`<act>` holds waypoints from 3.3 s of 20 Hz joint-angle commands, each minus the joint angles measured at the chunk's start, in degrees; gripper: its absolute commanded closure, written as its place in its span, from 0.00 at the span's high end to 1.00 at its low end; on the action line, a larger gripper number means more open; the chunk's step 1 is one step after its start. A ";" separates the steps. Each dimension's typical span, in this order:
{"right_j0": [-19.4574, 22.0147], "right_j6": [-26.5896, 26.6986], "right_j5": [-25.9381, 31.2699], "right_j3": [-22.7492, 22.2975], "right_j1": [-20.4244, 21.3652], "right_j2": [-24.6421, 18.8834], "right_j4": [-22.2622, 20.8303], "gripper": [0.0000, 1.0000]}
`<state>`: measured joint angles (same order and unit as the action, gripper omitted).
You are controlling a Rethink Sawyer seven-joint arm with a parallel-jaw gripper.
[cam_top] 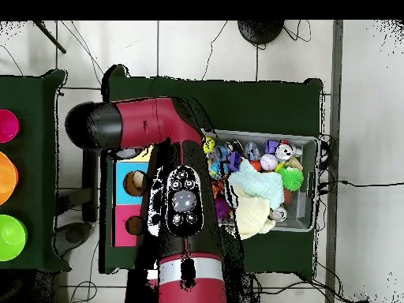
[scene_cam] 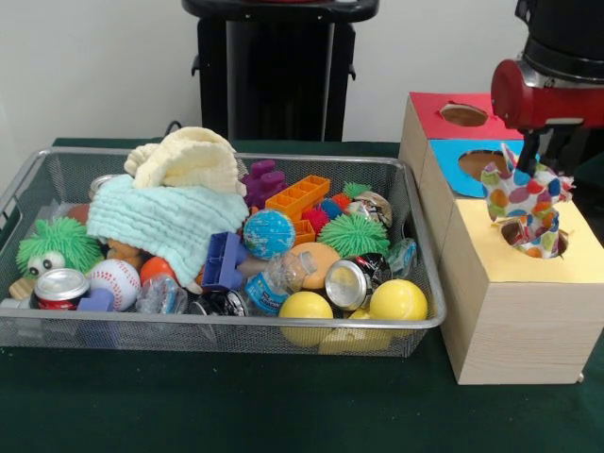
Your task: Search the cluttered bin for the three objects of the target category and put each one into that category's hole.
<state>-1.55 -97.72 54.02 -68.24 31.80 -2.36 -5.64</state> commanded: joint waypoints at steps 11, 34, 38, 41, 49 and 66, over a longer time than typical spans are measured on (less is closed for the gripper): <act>0.56 -11.30 -10.36 -2.47 -7.90 0.54 -0.37 0.00; -6.43 -17.22 -17.37 -9.92 -7.38 4.62 4.07 0.00; -5.76 -15.92 -18.48 -9.13 -8.81 4.54 4.22 0.00; -5.28 -15.39 -20.29 -8.16 -11.01 4.80 3.81 0.00; -4.00 -13.54 -25.82 -7.46 -16.16 5.95 2.25 0.00; -3.49 -12.79 -32.76 -6.87 -20.88 6.73 3.05 0.00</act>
<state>-7.59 -98.55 28.45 -70.90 20.64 4.71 -1.95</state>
